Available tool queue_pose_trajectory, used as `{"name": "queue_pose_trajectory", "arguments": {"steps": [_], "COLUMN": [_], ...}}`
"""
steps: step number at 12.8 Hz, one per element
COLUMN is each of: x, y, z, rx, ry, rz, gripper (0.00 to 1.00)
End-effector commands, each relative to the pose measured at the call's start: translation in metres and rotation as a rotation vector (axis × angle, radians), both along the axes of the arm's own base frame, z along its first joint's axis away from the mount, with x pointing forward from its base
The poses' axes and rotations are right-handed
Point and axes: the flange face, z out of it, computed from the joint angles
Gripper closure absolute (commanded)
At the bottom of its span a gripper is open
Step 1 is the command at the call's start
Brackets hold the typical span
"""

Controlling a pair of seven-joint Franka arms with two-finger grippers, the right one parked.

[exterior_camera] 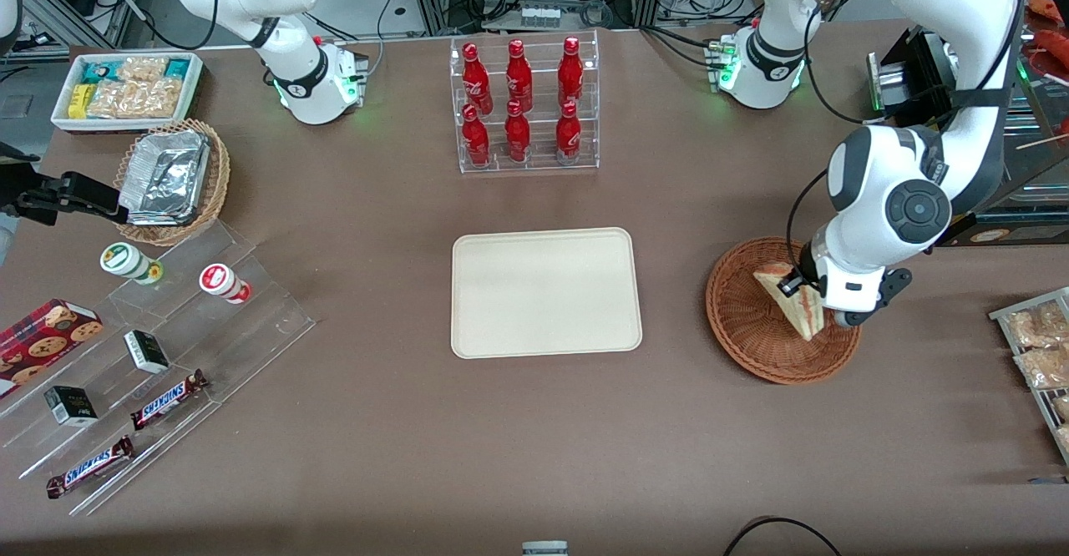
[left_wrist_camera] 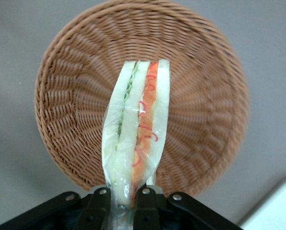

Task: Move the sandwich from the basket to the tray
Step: 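Lift the sandwich and carry it with the left gripper over the cream tray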

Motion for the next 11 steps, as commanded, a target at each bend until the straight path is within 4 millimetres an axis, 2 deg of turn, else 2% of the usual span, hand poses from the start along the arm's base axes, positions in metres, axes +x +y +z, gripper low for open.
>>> {"name": "queue_pose_trajectory", "arguments": {"steps": [1,4,5,9,11], "x": [0.008,0.022,0.024,0.019,0.012], "y": [-0.049,-0.123,-0.141,-0.243,-0.285], "z": [0.006,0.004,-0.001,-0.02,-0.028], "rx": [-0.003,-0.022,-0.022,-0.064,-0.075], "ry": [0.009,-0.018,-0.009,-0.009,-0.017], "rz": [-0.186,-0.305,-0.333,-0.404,-0.392], "gripper": [1.0,1.0,1.0,1.0,1.0]}}
